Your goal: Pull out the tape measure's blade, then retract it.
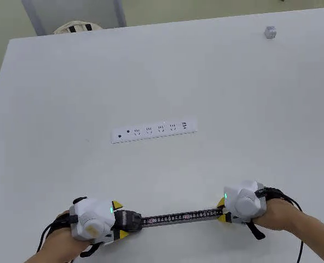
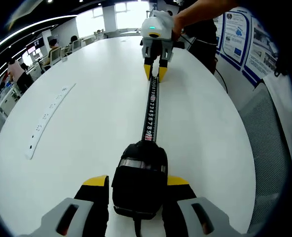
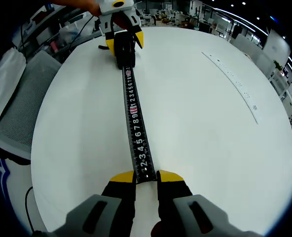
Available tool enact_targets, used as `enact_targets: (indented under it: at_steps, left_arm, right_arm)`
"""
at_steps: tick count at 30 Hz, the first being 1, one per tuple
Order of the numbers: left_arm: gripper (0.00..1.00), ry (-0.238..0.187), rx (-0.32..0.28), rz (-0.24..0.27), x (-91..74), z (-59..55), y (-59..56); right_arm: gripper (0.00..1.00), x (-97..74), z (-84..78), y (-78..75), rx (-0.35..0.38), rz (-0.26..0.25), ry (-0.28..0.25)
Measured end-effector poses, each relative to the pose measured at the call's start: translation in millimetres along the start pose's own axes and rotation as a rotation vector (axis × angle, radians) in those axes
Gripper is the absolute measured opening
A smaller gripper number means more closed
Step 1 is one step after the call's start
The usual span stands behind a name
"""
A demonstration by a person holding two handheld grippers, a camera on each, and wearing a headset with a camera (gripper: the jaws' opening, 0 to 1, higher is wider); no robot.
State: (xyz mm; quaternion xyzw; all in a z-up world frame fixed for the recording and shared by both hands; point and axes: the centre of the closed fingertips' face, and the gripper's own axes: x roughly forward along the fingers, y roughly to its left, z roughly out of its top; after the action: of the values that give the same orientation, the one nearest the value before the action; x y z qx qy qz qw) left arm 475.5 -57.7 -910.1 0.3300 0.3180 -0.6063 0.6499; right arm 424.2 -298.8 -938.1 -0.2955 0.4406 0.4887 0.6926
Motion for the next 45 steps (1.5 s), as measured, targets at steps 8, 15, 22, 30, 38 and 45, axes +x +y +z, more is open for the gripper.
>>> enact_targets:
  at_steps: [8, 15, 22, 30, 38, 45]
  left_arm:
    - [0.43, -0.019, -0.042, 0.028, -2.1, 3.4, 2.8]
    - [0.45, -0.04, -0.106, 0.06, -5.9, 4.8, 5.2]
    - [0.46, -0.067, -0.176, 0.1, -13.8, 6.8, 6.7]
    - [0.49, -0.091, -0.272, 0.153, -21.9, 4.6, 5.8]
    - [0.53, -0.106, -0.343, 0.203, -30.6, -1.3, 2.8]
    - [0.58, -0.131, -0.394, 0.25, -41.0, -2.4, 2.1]
  right_arm:
    - [0.17, 0.3, -0.4, -2.2, 0.04, -0.029, -0.009]
    - [0.22, -2.1, -1.6, -6.4, 0.089, -0.07, -0.013]
    - [0.24, -7.6, 2.3, -6.6, 0.139, -0.106, -0.044]
    - [0.25, -15.0, 8.2, -4.6, 0.177, -0.145, -0.074]
    - [0.32, -20.8, 11.8, -2.9, 0.235, -0.188, -0.102]
    - [0.36, -27.8, 19.4, 1.0, 0.301, -0.224, -0.138]
